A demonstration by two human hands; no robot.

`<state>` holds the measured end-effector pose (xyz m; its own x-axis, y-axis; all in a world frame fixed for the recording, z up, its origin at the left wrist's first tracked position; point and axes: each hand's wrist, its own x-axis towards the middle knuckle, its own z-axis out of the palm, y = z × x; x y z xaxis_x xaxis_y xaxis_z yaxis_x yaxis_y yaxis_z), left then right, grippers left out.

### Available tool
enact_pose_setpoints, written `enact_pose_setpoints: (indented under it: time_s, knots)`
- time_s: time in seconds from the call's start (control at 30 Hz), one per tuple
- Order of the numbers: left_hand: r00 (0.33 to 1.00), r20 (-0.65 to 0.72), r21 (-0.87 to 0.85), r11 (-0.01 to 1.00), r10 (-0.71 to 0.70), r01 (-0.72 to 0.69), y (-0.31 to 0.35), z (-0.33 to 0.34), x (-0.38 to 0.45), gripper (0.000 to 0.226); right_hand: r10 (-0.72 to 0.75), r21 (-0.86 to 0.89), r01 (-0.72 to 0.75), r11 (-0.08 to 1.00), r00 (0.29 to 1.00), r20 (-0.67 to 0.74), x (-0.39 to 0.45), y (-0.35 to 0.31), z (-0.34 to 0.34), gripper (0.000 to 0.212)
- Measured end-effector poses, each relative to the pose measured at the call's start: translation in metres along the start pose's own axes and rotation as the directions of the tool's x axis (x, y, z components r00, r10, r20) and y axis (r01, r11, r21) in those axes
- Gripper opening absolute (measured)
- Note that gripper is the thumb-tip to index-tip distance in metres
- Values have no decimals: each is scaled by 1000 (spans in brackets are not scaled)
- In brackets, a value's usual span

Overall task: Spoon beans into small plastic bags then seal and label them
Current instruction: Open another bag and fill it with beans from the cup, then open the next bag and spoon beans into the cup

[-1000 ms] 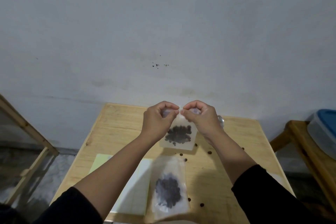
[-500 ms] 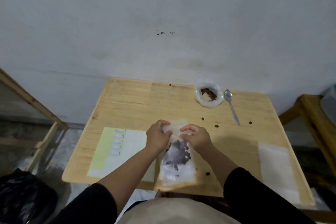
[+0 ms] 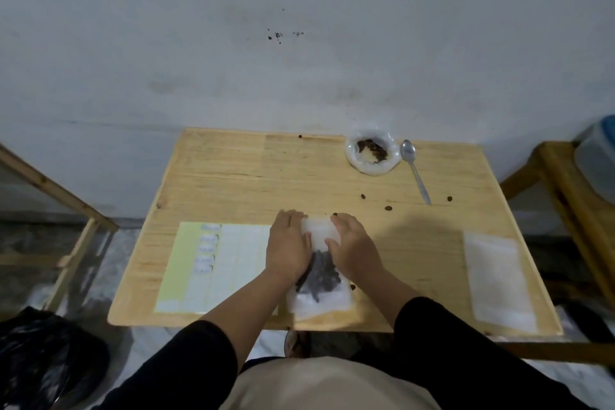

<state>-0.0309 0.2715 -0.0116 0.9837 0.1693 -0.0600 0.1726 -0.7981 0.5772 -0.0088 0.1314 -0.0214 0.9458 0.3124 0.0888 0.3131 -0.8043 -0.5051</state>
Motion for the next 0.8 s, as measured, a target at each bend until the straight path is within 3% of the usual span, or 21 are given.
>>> enact_pose_setpoints:
  time_s: [0.17,0.33,0.53,0.8]
  knots:
    - [993,6,185,975,122,-121,20,2,1,42,-146,-169,147,975,989,20,-1,8,-14,57]
    - [958,7,224,933,288,-282,58,15,8,29,-239,-297,216,930,970,-43,-6,29,-45,37]
    - [888,83,195,867,452,-459,129,44,14,34,-18,-396,-13,918,997,-76,-30,89,-100,55]
    - [773,189,138,763,606,-632,201,109,2,41,306,-426,-355,832,934,-182,-97,171,-148,63]
